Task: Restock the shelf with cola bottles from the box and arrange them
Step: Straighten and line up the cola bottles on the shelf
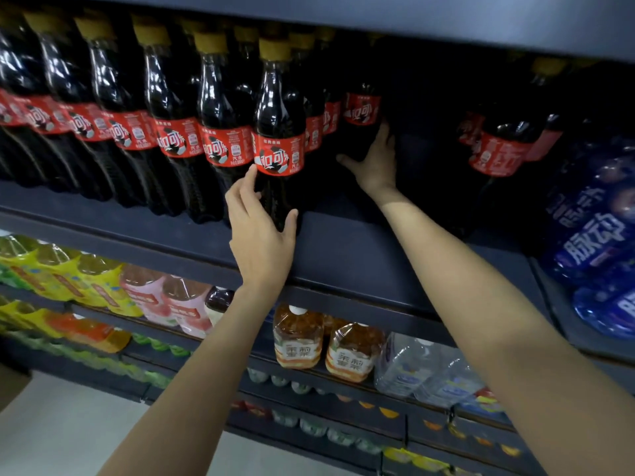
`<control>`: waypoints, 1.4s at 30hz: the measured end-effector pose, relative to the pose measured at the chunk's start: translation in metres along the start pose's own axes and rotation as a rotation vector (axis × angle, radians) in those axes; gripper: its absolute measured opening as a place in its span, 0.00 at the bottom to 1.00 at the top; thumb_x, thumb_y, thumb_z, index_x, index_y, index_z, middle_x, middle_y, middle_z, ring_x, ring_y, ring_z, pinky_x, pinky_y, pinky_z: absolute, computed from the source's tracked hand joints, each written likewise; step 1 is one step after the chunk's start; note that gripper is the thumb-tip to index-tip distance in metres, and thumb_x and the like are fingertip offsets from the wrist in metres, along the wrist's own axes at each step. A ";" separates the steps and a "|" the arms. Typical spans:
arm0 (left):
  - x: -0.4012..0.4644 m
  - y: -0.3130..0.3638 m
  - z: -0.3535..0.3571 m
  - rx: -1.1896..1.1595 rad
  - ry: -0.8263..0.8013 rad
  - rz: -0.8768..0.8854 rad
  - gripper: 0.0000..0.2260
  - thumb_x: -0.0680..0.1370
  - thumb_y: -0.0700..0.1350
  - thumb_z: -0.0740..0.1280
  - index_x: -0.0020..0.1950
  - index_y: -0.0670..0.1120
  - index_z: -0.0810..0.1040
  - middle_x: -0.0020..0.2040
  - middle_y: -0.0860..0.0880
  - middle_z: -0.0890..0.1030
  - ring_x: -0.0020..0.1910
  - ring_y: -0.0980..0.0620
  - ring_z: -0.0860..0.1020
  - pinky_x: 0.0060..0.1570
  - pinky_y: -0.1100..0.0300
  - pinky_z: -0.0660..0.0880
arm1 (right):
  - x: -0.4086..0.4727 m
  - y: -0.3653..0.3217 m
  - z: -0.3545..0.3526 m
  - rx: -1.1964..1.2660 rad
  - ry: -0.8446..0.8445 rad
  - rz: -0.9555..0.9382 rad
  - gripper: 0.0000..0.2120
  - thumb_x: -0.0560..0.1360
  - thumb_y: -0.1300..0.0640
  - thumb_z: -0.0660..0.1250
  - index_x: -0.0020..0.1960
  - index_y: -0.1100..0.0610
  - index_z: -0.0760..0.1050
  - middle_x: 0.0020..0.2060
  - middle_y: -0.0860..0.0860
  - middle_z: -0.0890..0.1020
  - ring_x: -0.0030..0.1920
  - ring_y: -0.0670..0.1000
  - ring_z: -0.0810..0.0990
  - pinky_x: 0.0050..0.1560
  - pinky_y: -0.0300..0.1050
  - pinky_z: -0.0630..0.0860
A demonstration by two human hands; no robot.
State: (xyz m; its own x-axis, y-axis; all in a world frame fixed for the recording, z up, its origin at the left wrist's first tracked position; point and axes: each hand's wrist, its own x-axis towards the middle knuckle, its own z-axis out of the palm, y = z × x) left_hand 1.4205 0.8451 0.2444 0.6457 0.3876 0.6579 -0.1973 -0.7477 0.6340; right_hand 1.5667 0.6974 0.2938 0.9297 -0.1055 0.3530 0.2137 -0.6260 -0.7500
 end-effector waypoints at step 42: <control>0.026 0.081 0.100 -0.292 -0.083 -0.165 0.32 0.72 0.45 0.73 0.73 0.49 0.62 0.65 0.47 0.72 0.61 0.51 0.73 0.52 0.61 0.69 | -0.061 0.075 -0.148 0.128 0.249 -0.116 0.48 0.66 0.57 0.76 0.76 0.54 0.49 0.70 0.52 0.69 0.68 0.50 0.70 0.67 0.42 0.65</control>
State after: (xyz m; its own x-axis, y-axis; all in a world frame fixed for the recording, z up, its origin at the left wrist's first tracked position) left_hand 1.4955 0.7405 0.2726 0.7418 0.4365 0.5092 -0.2801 -0.4882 0.8266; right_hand 1.4818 0.5426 0.2990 0.7981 -0.2351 0.5547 0.3649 -0.5439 -0.7556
